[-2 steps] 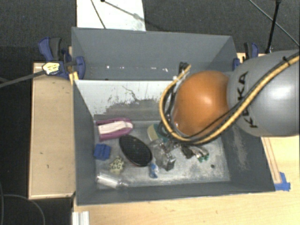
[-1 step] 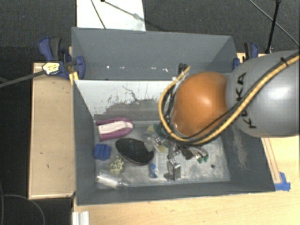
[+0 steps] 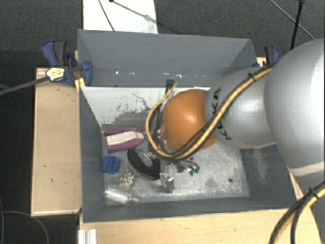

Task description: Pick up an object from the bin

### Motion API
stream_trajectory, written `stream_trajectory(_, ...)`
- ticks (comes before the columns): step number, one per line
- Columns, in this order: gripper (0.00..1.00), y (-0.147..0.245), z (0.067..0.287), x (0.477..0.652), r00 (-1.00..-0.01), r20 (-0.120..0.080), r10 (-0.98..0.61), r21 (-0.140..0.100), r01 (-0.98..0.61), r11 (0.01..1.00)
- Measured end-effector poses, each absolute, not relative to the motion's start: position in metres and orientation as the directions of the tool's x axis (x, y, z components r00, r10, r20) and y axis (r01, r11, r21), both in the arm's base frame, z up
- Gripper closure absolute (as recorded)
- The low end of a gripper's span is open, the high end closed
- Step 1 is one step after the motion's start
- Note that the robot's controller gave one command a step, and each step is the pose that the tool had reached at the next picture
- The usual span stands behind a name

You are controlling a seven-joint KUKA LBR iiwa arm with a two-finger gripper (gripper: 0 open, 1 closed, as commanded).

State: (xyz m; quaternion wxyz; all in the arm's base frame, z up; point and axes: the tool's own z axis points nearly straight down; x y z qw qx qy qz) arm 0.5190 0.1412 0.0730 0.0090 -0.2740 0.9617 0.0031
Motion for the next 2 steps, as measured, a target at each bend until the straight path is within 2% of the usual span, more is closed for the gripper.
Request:
stream_trajectory(1, 1.00, 0.140, 0.077, 0.519, -0.853, -0.018, -0.521, 0.000, -0.522, 0.853)
stream_trajectory(2, 1.00, 0.129, 0.203, 0.525, -0.871, -0.009, -0.492, -0.003, -0.492, 0.871)
